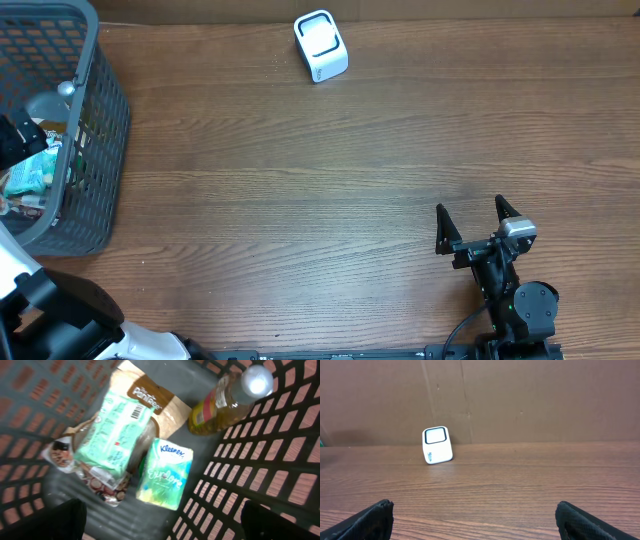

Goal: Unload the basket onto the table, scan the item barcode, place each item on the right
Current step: 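Grasp the green Kleenex tissue pack in the basket with the left gripper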

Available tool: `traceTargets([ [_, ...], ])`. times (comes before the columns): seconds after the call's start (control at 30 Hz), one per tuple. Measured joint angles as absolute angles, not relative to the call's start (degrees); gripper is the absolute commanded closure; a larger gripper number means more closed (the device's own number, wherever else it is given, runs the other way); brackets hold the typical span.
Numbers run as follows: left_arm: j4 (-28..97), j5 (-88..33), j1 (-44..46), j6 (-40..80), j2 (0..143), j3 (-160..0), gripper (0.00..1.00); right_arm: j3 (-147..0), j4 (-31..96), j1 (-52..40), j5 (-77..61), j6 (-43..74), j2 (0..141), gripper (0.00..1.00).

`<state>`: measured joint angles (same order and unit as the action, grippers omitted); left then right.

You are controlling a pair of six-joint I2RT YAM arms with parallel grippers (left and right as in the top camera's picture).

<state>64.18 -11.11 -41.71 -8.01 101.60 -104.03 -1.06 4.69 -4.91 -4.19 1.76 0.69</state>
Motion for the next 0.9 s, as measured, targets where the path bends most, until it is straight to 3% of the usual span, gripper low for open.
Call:
traceTargets([
  [0.9, 60.8, -15.0, -38.3, -15.2, 116.6, -103.1, 0.0, -1.1, 4.7, -4.9, -4.2, 1.7, 0.7, 0.0],
])
